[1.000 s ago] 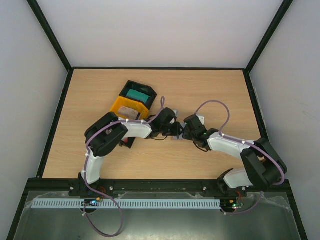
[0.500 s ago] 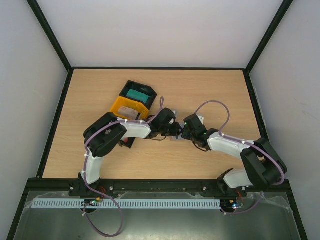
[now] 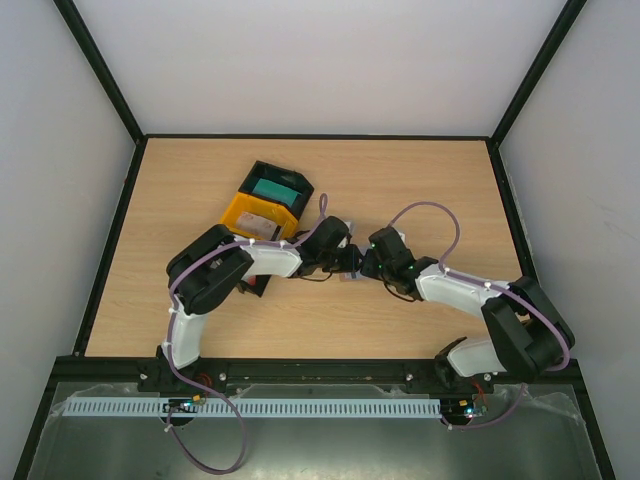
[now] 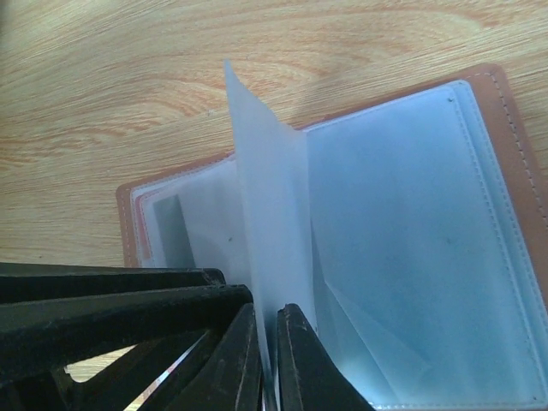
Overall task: Put the credit cards into the card holder
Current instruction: Turn over the card slot in the card holder.
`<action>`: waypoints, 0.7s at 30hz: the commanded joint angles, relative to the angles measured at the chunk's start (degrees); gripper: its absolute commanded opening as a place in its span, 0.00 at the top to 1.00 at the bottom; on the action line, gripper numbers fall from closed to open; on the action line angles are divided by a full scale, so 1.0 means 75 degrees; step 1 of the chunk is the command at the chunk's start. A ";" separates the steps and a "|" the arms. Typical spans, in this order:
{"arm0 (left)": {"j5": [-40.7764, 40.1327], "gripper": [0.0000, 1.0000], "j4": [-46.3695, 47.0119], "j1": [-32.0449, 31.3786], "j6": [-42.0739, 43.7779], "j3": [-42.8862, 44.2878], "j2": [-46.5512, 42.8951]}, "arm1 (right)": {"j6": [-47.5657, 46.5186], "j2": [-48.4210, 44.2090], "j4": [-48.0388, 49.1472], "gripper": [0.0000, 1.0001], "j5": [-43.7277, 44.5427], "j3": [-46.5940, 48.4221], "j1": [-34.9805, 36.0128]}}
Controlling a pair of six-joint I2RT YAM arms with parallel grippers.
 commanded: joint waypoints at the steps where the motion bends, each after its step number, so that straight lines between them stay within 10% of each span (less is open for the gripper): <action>1: -0.0140 0.74 -0.0440 0.0043 0.0114 -0.0190 -0.0144 | 0.0069 0.0088 0.0178 0.94 -0.0068 -0.0159 -0.0091; 21: -0.0298 0.69 -0.0856 0.0057 0.0376 -0.0122 -0.0446 | -0.0086 -0.0365 -0.1792 0.54 0.3696 0.0285 -0.0118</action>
